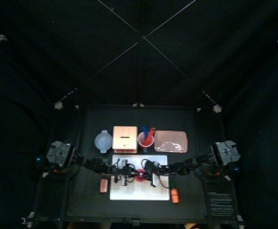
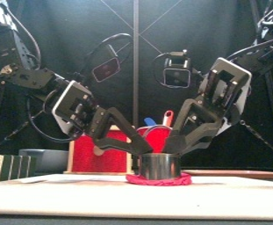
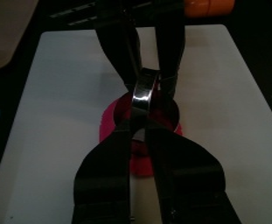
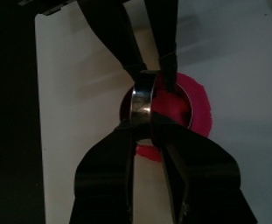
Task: Get the cutter from the drawer then cut the dough then place the extra dough in the bowl
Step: Cut the dough
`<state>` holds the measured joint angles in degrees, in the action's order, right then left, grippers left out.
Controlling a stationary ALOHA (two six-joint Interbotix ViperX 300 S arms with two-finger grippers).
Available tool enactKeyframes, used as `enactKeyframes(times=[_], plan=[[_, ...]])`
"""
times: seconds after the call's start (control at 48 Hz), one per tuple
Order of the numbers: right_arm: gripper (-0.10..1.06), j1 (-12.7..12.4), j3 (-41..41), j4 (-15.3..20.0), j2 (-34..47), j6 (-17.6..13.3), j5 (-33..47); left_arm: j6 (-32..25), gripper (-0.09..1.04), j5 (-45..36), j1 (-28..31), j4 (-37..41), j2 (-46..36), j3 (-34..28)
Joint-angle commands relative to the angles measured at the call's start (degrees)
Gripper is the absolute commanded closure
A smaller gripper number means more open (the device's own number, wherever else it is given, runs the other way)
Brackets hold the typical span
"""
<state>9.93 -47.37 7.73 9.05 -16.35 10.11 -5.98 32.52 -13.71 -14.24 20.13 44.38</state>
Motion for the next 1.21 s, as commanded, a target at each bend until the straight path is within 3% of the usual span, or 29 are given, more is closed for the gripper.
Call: enactKeyframes(times=[0.021, 1.208], plan=[[0.64, -0.3, -0.7, 0.1, 3.2, -0.6, -0.7, 0.3, 0.59, -3.7, -2.5, 0.2, 2.4, 0.8], [0.65, -0.4, -0.4, 0.1, 3.3, -0.4, -1.6, 0.3, 0.59, -8.8, -2.5, 0.1, 2.3, 0.4]])
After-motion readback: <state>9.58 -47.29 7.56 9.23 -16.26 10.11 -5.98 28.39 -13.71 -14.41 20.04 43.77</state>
